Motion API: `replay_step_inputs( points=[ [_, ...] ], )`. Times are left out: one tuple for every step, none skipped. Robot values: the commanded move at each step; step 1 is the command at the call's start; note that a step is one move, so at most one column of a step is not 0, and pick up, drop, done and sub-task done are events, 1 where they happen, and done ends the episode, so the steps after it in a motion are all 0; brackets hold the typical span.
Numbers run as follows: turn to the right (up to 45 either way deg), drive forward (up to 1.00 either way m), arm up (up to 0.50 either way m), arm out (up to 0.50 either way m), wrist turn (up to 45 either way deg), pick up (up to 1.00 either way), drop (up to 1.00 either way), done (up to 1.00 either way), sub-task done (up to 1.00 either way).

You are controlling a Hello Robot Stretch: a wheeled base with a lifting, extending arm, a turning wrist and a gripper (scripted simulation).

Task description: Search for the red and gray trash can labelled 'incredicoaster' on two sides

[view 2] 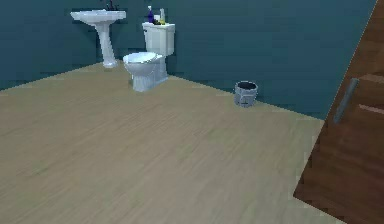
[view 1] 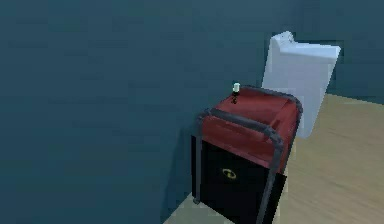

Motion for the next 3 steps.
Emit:
replay_step_inputs(
  points=[
    [0.0, 0.15, 0.00, 0.00, 0.0, 0.00, 0.00, 0.00, 0.00],
    [18.0, 0.00, 0.00, 0.00, 0.0, 0.00, 0.00, 0.00, 0.00],
    [0.0, 0.00, 0.00, 0.00, 0.0, 0.00, 0.00, 1.00, 0.00]
  ],
)
